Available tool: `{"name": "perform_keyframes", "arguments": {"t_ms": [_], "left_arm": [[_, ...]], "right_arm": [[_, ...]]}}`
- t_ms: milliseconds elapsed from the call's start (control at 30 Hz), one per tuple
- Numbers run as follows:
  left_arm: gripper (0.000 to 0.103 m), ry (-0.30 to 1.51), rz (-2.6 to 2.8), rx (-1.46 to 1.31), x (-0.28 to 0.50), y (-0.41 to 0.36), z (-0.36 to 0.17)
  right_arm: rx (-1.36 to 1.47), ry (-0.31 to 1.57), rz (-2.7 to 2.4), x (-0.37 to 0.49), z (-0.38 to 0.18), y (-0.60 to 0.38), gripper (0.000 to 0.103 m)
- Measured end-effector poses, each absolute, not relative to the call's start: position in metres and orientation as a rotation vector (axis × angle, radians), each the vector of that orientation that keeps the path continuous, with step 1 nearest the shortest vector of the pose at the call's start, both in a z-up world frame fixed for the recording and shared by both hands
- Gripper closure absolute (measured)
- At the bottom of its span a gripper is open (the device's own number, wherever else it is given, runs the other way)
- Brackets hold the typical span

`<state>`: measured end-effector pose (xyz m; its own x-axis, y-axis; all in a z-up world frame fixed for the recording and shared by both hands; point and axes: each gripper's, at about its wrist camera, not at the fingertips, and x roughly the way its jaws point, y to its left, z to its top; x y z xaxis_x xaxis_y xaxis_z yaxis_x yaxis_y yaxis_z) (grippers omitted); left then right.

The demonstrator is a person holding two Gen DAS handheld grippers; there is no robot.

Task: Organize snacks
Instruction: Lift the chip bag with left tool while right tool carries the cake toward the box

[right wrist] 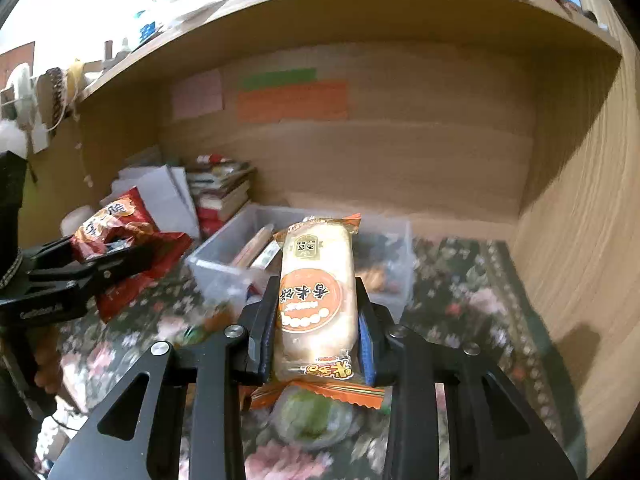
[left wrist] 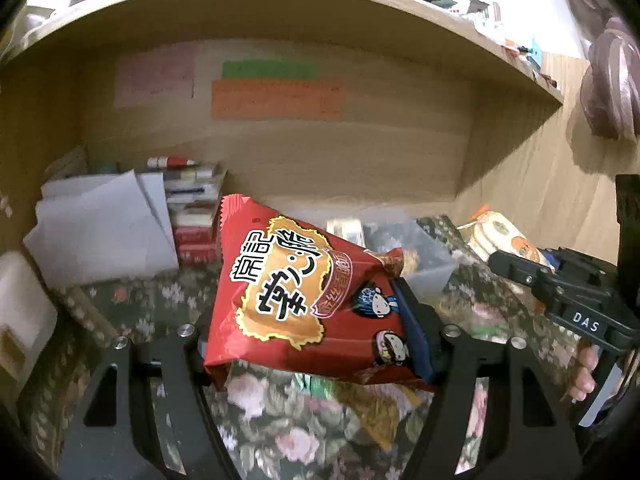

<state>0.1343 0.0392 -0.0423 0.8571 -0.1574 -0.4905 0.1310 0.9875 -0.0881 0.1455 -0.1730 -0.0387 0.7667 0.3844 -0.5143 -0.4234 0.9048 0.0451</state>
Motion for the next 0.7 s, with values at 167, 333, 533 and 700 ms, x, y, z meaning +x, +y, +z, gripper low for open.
{"name": "perform_keyframes", "arguments": {"t_ms": [167,333,533,700], "left_arm": [[0.033,0.507,-0.153,-0.044,0.155,0.035,-0.033],[0.033,0.519,-0.140,-0.042,0.182,0.033,-0.030],[0.033,0.553,-0.129,-0.044,0.213,0.033,-0.038],[0.033,0.594,-0.123,-0.048,0.236,0.033,-0.050]], "right_arm": [[-0.079,0.528,0.422,0.168,-0.030,-0.172,0.073],[-0.079,0.536,0.407,0.193,-0.028,-0.169,0.073],[-0.085,0.570,0.392,0.219,-0.034,-0.162,0.073],[-0.093,0.612,0.382,0.241,-0.044,-0.156,0.073]]}}
